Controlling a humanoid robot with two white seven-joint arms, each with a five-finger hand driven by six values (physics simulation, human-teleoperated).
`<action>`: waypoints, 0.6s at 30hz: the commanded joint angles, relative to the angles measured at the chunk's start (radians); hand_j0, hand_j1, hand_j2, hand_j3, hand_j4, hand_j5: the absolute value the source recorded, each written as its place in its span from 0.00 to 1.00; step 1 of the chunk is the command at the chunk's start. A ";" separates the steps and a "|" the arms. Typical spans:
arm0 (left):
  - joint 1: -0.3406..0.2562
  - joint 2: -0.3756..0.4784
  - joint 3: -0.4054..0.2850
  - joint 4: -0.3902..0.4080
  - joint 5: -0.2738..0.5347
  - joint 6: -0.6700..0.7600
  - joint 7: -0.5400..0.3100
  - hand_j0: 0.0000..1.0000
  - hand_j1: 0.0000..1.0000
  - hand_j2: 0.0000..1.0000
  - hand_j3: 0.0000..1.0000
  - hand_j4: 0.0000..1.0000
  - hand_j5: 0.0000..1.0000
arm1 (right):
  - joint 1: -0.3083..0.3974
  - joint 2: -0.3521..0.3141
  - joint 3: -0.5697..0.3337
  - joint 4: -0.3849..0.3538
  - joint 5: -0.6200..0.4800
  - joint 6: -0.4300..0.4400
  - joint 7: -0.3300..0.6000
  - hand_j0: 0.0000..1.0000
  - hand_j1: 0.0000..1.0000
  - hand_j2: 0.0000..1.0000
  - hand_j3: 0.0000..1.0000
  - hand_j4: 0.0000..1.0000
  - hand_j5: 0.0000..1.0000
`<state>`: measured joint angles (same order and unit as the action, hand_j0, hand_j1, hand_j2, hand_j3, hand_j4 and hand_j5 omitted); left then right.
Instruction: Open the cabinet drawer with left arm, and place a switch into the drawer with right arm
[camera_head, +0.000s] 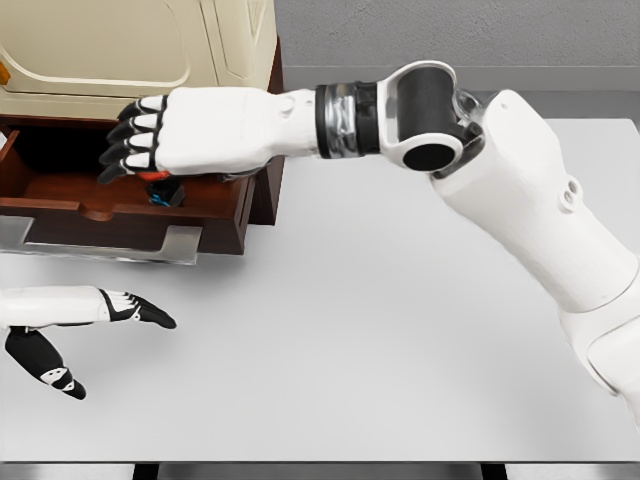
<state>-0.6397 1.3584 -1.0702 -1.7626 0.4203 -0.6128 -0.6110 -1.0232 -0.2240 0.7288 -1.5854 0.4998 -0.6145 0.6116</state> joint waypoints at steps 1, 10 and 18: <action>0.000 0.002 0.001 0.000 0.008 0.002 0.000 1.00 1.00 1.00 1.00 1.00 1.00 | 0.002 -0.078 -0.124 -0.153 -0.013 0.004 -0.001 1.00 1.00 1.00 1.00 1.00 1.00; 0.000 0.001 0.001 -0.001 0.008 0.002 0.000 1.00 1.00 1.00 1.00 1.00 1.00 | 0.462 -0.440 -0.611 -0.090 -0.139 0.004 -0.001 1.00 1.00 1.00 1.00 1.00 1.00; 0.000 0.002 0.001 -0.001 0.008 0.002 0.000 1.00 1.00 1.00 1.00 1.00 1.00 | 0.519 -0.440 -0.605 -0.004 -0.129 0.004 -0.001 1.00 1.00 1.00 1.00 1.00 1.00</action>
<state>-0.6397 1.3591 -1.0698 -1.7635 0.4204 -0.6129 -0.6110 -0.5047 -0.6600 0.1199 -1.5975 0.3750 -0.6135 0.6114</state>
